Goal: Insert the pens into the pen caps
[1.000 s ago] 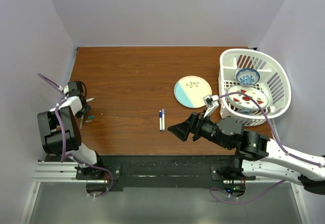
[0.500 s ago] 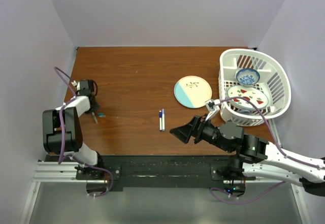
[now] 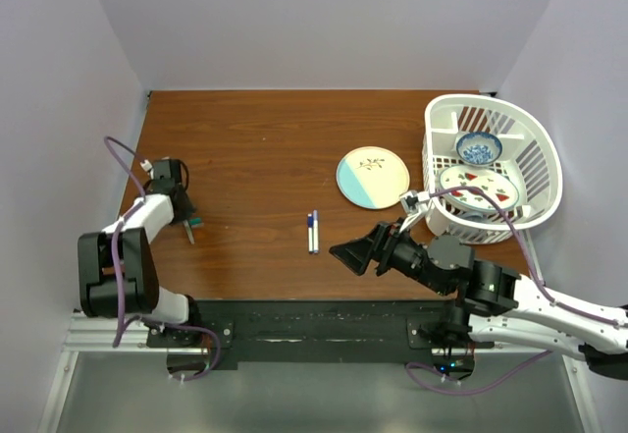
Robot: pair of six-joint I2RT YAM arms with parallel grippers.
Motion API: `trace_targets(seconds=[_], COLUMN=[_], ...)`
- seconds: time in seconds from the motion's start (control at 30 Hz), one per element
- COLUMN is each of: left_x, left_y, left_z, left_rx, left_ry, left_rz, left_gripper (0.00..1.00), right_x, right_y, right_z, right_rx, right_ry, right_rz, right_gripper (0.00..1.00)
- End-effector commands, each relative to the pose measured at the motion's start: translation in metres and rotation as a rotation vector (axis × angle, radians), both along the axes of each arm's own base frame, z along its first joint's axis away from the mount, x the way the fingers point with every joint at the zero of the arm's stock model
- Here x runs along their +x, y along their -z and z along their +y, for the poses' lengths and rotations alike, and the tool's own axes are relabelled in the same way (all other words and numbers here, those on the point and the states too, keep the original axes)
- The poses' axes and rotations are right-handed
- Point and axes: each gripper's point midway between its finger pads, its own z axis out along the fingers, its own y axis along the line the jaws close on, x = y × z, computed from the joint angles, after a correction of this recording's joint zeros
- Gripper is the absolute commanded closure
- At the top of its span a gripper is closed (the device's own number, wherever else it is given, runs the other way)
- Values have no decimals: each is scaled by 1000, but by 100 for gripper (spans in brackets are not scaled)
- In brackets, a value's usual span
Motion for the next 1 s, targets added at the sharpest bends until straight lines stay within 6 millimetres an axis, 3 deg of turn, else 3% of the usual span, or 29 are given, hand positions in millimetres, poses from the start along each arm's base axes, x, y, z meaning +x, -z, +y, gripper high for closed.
trace_targets(seconds=[0.0,0.13,0.23,0.3,0.4,0.47,0.6,0.77,0.97], left_x=[10,19,29,38,34,22,-3,-36,-70], left_y=[-46,-89,-122,-142,-173,-195,-228,-239,-260], left_z=[3,-5,-24,-58,-105,-134,-168,-194,-210], left_rx=[27,1,-66,-189,-383,-506,-710,-885,-987], left_ry=[-23,18,97,251,424,546,654,755,844], left_rz=[-138,-272,-394,-508,-633,-719,-888,-944,-1040], left_gripper=[100,100,100,100,100,100,100,100,100], right_x=[10,16,19,18,21,22,37,54,67], right_y=[-6,1,3,-4,-2,3,3,-3,-7], right_z=[9,21,35,47,68,82,99,112,131], right_rx=[-16,-65,-74,-82,-120,-134,-121,-49,-15], right_ry=[20,13,-13,-53,-101,-135,-141,-159,-166], right_rz=[-61,-102,-134,-192,-228,-214,-203,-174,-198], right_gripper=[9,10,11,11,10,10,10,10,10])
